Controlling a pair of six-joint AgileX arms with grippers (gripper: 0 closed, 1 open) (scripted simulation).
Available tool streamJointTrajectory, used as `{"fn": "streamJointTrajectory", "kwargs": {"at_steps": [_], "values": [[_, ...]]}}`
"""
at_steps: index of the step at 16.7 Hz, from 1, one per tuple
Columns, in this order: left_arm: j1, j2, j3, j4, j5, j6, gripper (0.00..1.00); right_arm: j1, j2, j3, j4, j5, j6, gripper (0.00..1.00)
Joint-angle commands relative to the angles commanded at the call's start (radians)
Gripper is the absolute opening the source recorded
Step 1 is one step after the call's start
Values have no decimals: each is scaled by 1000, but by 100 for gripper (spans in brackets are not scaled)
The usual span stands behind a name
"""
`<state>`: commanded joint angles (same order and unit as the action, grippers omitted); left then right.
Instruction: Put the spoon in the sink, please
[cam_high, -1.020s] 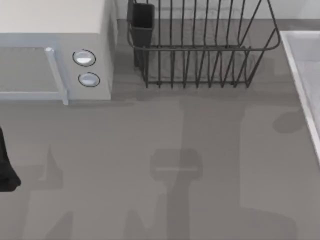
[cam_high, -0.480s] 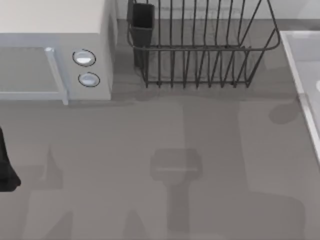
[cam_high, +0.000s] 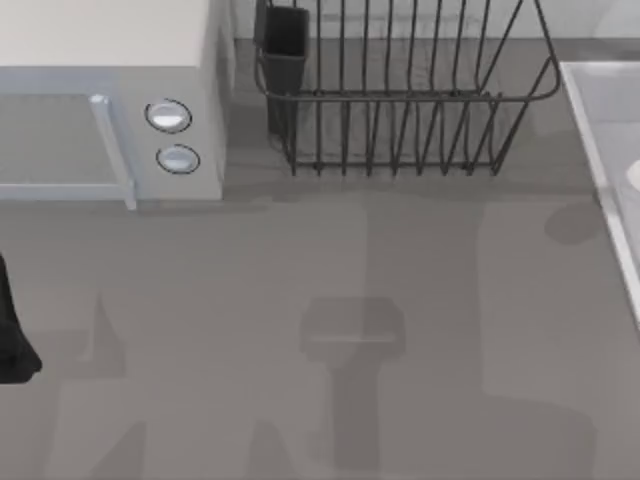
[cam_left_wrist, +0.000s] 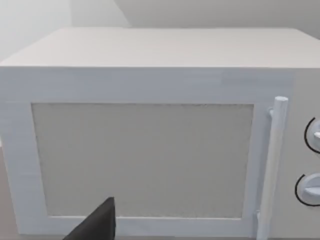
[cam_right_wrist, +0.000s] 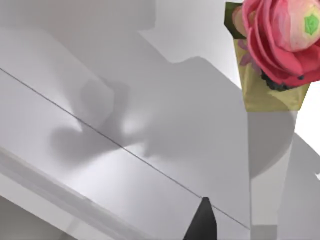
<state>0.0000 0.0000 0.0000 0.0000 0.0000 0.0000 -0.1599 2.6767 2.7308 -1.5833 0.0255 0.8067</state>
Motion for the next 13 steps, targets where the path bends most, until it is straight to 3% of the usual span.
{"fn": "streamJointTrajectory", "kwargs": {"at_steps": [5,11,13], "values": [[0,0,0,0,0,0,100,0,-68,-258,158,-1,6,0],[0,0,0,0,0,0,100,1,-87,-305,200,-1,7,0],[0,0,0,0,0,0,100,1,-87,-305,200,-1,7,15]]}}
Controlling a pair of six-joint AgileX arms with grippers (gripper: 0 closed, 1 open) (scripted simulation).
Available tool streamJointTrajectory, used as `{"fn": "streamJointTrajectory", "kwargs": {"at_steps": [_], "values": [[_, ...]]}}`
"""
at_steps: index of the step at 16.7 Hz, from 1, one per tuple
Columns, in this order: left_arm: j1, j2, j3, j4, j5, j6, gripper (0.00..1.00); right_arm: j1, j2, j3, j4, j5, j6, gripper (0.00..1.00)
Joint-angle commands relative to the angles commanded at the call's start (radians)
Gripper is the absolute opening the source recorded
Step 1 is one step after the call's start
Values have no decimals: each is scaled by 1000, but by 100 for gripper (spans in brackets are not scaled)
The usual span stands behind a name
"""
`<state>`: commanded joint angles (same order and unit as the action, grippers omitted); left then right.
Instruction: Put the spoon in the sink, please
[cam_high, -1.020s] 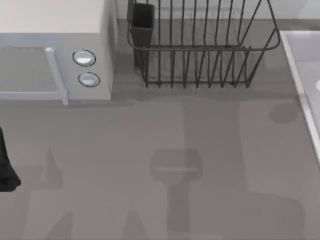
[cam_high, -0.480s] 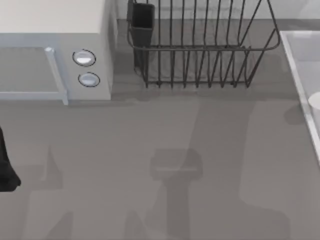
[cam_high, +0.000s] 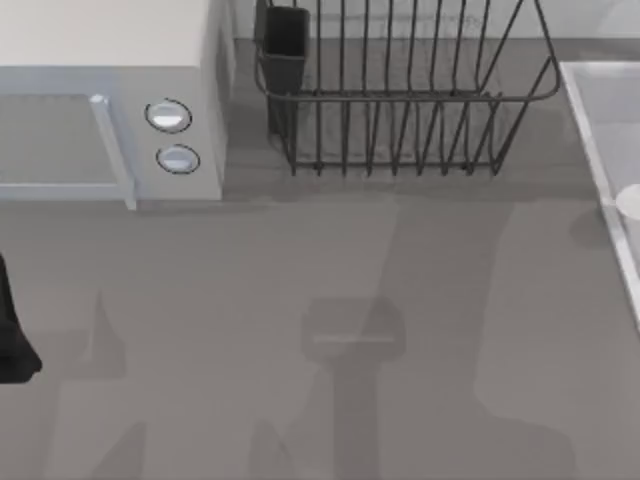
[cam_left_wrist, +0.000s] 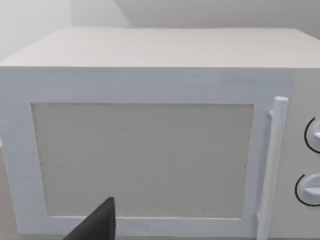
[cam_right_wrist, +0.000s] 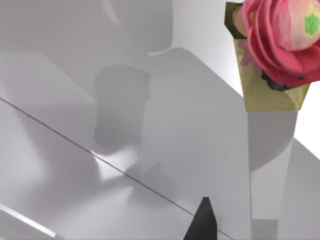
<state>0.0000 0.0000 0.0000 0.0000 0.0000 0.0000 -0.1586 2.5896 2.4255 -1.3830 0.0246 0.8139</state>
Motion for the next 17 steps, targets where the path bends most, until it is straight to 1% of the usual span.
{"fn": "streamJointTrajectory", "kwargs": {"at_steps": [11,12,17], "values": [[0,0,0,0,0,0,100,0,0,0,0,0,0,98],[0,0,0,0,0,0,100,0,0,0,0,0,0,100],[0,0,0,0,0,0,100,0,0,0,0,0,0,100]]}}
